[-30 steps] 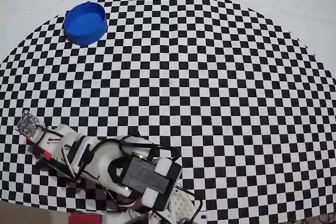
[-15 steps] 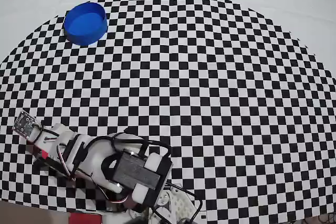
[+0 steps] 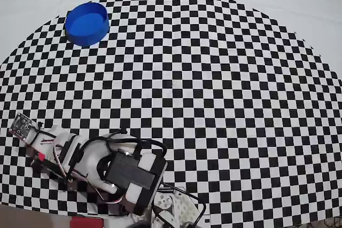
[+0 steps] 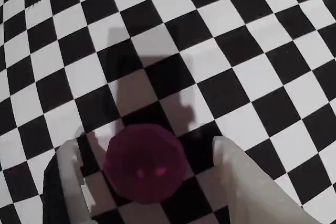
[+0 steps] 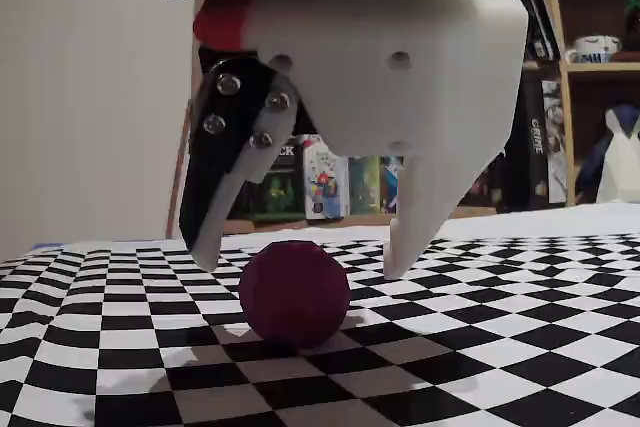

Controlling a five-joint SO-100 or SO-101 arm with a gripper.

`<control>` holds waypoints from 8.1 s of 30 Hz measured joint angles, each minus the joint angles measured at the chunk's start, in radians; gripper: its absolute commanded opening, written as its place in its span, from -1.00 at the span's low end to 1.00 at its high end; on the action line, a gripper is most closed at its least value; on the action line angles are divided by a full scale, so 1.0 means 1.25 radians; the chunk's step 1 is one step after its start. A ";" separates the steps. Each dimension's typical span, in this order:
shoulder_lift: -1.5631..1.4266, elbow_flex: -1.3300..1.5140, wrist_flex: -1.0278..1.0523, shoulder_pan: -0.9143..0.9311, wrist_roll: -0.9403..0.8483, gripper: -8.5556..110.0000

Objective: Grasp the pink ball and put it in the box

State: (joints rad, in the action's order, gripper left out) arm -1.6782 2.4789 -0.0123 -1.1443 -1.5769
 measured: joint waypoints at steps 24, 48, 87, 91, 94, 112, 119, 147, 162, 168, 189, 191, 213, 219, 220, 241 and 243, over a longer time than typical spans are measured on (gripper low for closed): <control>0.028 -0.005 -0.007 0.000 0.000 -0.37; 0.036 -0.005 -0.012 0.000 0.000 -0.79; -0.187 0.050 0.004 0.015 0.000 -0.85; -0.243 0.080 0.009 0.017 0.000 -0.85; -0.281 0.099 0.010 0.027 0.000 -0.85; -0.412 0.141 0.036 0.048 0.000 -0.85; -0.420 0.141 0.036 0.056 0.000 -0.85; -0.420 0.141 0.009 0.124 0.000 -0.85; -0.420 0.139 0.007 0.225 0.000 -0.85; -0.420 0.139 0.007 0.253 0.000 -0.85; -0.420 0.139 -0.002 0.401 0.000 -0.85; -0.420 0.139 -0.002 0.420 0.000 -0.85; -0.438 0.139 -0.002 0.526 0.000 -0.85; -0.441 0.121 -0.002 0.540 0.000 -0.85; -0.437 0.115 -0.002 0.539 0.000 -0.85; -0.205 -0.082 -0.012 0.574 0.000 -0.85; -0.182 -0.101 -0.012 0.582 0.000 -0.85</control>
State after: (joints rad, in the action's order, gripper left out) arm -1.9052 2.3531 -0.0276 -0.4172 -1.5769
